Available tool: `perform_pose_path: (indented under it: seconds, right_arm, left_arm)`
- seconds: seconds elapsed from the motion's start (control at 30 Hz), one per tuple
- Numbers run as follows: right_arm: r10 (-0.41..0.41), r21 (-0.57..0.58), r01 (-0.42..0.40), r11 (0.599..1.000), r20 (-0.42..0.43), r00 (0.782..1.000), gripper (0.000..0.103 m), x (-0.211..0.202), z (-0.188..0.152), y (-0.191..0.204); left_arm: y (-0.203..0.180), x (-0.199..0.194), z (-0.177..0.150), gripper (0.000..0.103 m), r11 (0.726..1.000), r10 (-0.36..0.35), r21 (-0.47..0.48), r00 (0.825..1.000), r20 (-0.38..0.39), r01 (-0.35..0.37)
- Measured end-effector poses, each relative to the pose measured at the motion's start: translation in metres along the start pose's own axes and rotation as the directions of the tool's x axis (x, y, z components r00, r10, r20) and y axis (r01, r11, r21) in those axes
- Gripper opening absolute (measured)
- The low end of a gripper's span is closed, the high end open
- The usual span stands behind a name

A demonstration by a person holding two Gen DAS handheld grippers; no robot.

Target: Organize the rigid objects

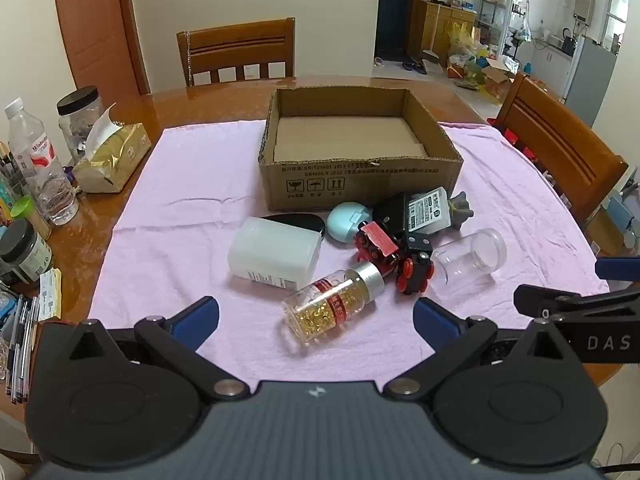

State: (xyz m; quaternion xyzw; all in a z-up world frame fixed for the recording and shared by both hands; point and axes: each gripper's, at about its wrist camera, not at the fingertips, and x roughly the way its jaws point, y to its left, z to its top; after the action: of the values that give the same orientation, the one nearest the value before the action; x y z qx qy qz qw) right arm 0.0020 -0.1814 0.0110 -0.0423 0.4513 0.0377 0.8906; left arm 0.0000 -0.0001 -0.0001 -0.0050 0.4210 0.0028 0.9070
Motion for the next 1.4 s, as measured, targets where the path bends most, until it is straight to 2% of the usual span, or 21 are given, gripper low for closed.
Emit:
perform_pose_path:
  seconds: [0.5, 0.57, 1.4]
  right_arm:
    - [0.010, -0.004, -0.010, 1.000, 0.008, 1.000, 0.103, -0.006, 0.002, -0.003]
    - [0.009, -0.007, -0.009, 1.000, 0.009, 1.000, 0.103, -0.007, 0.002, -0.005]
    - [0.004, -0.018, -0.004, 1.000, 0.015, 1.000, 0.103, -0.005, 0.006, -0.005]
  left_arm:
    - [-0.003, -0.011, 0.009, 0.102, 1.000, 0.007, -0.001, 1.000, 0.005, -0.007]
    - [-0.004, -0.006, 0.003, 0.102, 1.000, 0.007, 0.002, 1.000, 0.013, -0.007]
    - [-0.008, -0.005, 0.007, 0.102, 1.000, 0.011, 0.008, 1.000, 0.014, -0.011]
